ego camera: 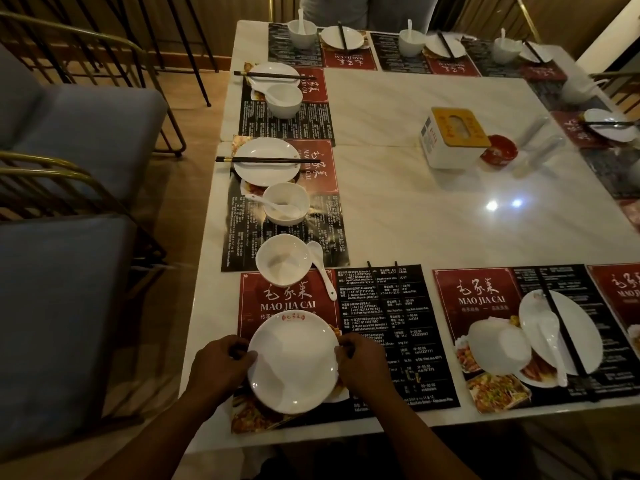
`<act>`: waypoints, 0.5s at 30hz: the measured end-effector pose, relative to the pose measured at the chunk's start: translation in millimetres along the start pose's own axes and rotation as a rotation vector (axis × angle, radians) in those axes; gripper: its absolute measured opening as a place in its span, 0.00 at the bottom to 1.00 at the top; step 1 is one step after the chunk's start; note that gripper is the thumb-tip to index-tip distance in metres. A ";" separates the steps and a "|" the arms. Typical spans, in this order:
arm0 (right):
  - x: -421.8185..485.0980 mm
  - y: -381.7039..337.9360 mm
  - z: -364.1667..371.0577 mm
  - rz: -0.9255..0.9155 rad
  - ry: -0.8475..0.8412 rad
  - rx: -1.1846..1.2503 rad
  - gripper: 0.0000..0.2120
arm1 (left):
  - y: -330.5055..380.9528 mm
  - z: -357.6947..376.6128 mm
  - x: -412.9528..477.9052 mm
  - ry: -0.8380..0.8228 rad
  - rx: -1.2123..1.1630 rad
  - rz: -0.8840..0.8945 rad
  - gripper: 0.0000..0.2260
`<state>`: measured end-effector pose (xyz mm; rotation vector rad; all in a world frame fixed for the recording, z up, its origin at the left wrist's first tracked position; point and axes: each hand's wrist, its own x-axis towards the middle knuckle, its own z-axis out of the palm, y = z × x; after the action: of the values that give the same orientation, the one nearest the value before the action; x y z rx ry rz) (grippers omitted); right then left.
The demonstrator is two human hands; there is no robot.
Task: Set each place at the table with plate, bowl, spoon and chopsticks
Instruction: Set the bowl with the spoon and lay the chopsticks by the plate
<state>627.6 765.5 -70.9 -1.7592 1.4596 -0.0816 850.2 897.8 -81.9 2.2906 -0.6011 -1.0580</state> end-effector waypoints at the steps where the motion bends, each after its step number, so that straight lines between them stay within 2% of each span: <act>1: 1.3 1.5 -4.6 -0.006 0.008 -0.003 0.06 | 1.4 0.3 -0.2 0.007 0.017 -0.003 0.12; 5: 12.5 20.3 -37.5 -0.050 0.176 -0.156 0.03 | 15.9 5.1 -2.8 0.209 0.160 0.100 0.12; 7: 21.3 32.4 -55.5 -0.059 0.245 -0.293 0.07 | 34.3 13.4 -6.9 0.262 0.177 0.199 0.10; 9: 29.8 41.7 -65.7 -0.059 0.183 -0.401 0.14 | 60.9 28.1 -11.3 0.231 0.152 0.262 0.09; 11: 34.3 45.1 -68.7 -0.067 0.072 -0.482 0.16 | 89.4 47.2 -13.4 0.159 0.104 0.288 0.10; 13: 36.8 45.0 -69.5 -0.077 0.035 -0.481 0.13 | 115.9 68.1 -14.3 0.065 0.074 0.311 0.08; 15: 36.9 42.6 -72.5 -0.056 0.045 -0.361 0.07 | 137.7 87.9 -13.8 -0.007 0.042 0.303 0.06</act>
<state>567.9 695.9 -65.9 -2.0994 1.5281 0.1218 749.7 777.2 -34.8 2.1440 -0.9468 -0.9133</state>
